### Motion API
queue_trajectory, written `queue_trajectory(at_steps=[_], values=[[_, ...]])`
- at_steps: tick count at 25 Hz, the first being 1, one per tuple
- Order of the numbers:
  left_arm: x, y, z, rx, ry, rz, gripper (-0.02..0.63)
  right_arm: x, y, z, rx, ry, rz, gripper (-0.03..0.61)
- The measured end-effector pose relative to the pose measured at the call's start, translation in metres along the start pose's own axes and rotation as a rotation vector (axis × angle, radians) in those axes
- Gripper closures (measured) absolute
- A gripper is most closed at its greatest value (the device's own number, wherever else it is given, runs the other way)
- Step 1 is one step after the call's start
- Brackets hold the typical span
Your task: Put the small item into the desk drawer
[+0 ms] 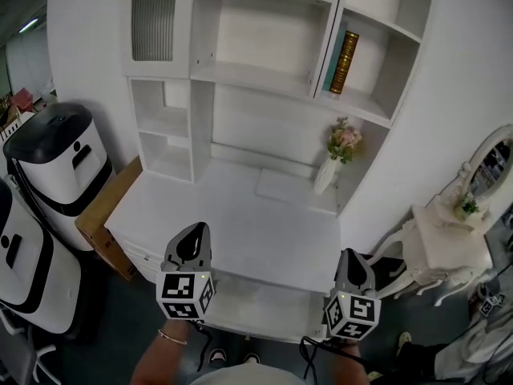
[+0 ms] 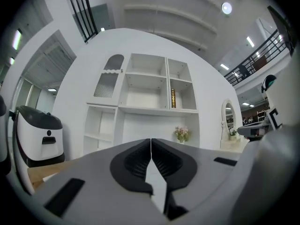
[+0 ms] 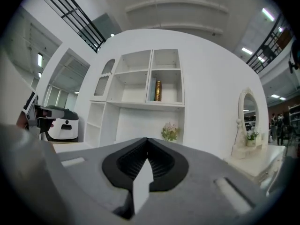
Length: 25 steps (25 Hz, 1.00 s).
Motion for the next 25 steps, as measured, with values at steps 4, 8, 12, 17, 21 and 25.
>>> queue_trajectory(at_steps=[4,8,12,17,21,25], values=[[0.003,-0.009,-0.002,-0.021,0.009,-0.007,0.607,-0.012,-0.008,0.004,0.008,0.064,0.008,0.574],[0.004,-0.008,-0.003,-0.004,0.017,0.002,0.607,-0.015,-0.009,0.010,0.016,0.093,-0.007,0.574],[0.004,-0.004,-0.003,0.022,0.023,0.009,0.606,-0.013,-0.002,0.015,0.040,0.103,-0.035,0.574],[0.003,0.000,-0.003,0.037,0.025,0.012,0.607,-0.013,0.003,0.019,0.061,0.113,-0.063,0.574],[0.003,0.002,-0.002,0.045,0.023,0.014,0.606,-0.011,0.006,0.021,0.068,0.110,-0.073,0.574],[0.005,0.006,-0.001,0.057,0.018,0.018,0.607,-0.010,0.008,0.022,0.068,0.108,-0.088,0.574]])
Point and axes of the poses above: the fingertips, and each gripper's own axes: z backward along the fingers, x to its left, y out of its underside, the point moved 7 cm from there along z, backward along the fingers, and after that the axes turned 5 degrees about z, right-handed, at the moved point
